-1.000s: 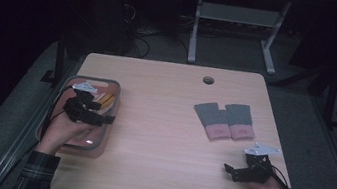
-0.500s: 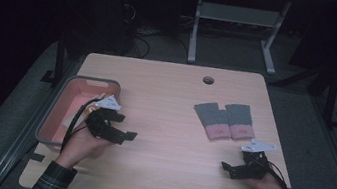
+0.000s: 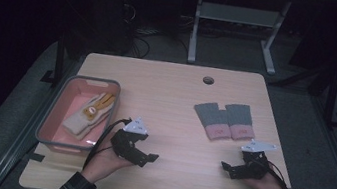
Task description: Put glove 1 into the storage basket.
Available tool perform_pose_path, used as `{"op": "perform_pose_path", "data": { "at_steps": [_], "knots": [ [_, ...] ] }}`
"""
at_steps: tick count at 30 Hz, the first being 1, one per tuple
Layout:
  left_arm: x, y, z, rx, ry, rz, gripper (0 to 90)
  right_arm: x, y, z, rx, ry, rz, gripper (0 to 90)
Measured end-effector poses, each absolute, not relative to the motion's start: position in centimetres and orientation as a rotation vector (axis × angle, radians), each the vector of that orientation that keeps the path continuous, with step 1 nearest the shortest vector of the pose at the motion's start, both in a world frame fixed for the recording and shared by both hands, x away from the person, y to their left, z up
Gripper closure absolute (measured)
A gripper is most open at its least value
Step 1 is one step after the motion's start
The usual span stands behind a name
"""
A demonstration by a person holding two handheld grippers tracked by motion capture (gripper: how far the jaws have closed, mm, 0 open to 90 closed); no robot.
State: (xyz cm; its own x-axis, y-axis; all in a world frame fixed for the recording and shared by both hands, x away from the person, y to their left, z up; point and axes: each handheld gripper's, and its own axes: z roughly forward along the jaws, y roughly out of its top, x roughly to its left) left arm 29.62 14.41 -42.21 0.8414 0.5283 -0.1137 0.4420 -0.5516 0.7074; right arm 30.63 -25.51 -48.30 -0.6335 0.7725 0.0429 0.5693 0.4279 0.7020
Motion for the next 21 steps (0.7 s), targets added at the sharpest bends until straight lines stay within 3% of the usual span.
{"op": "perform_pose_path", "data": {
  "at_steps": [13, 21],
  "knots": [
    [29.1, 14.0, -47.0, 2.327, 0.677, 0.210, 11.9, 30.8, -25.5, -48.2, 1.146, 2.411, 0.995, 3.3],
    [28.7, 14.8, -47.7, 2.275, 0.610, 0.253, 11.6, 31.1, -25.2, -46.7, 1.146, 2.414, 0.969, 34.2]
  ]
}}
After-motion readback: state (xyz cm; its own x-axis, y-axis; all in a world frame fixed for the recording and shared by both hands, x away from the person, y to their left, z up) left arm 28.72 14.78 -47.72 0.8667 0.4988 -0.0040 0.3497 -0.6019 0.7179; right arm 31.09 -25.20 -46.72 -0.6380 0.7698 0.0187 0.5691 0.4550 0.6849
